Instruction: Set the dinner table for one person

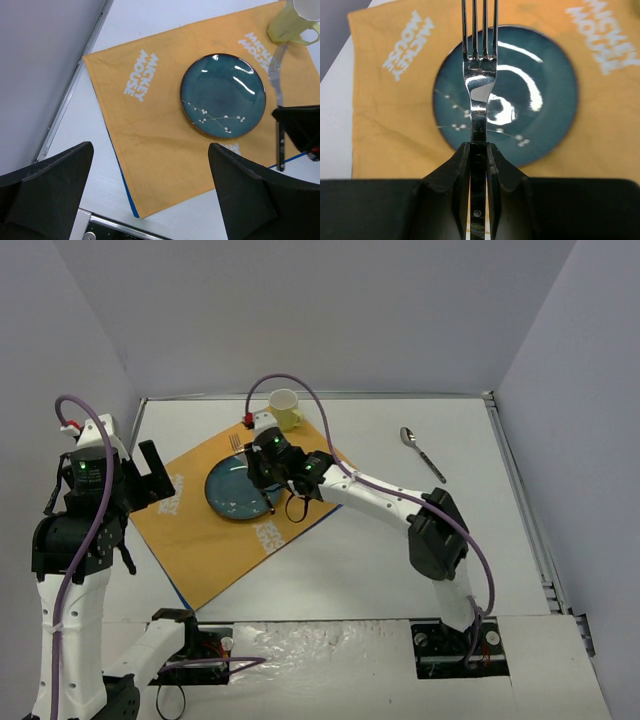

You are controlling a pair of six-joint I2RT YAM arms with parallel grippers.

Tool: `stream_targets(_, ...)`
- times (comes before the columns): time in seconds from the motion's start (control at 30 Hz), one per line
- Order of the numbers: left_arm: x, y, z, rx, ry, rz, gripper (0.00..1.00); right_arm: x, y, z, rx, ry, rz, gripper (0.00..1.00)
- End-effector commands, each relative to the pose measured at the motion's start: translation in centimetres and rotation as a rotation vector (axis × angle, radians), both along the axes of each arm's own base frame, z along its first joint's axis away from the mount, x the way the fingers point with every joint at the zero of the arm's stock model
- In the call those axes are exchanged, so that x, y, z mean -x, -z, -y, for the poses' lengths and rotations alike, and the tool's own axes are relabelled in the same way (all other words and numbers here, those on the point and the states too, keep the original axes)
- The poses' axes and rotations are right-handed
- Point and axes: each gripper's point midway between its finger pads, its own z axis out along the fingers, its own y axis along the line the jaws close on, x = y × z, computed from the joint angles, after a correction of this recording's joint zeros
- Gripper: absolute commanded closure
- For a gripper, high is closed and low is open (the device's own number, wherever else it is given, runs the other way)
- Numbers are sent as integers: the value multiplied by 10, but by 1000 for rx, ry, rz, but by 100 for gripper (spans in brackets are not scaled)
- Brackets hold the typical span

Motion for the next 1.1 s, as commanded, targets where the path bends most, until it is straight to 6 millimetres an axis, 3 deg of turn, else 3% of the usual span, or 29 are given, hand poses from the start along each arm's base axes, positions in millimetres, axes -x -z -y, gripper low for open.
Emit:
stream_targets(0.0, 9, -1, -6, -21, -26, -13, 3, 22, -4, -62, -86, -54, -22, 100)
stream_targets(0.03, 10, 2, -7, -21, -30, -17, 3, 26, -9, -74, -104, -74, -20, 100)
stream_targets(0.23, 16, 21, -9, -9, -65, -47, 3, 64, 15, -129, -108, -197, -42, 100)
stream_targets(0.4, 22, 26, -16, -34, -108, -61, 3, 83, 30, -154, -122, -241, -60, 100)
stream_targets(0.77, 21, 31, -12, -43, -92, -73, 3, 97, 67, -178, -126, -223, -102, 100)
stream_targets(1.07, 22, 36, -9, -48, -72, -82, 3, 96, 92, -177, -105, -167, -125, 100)
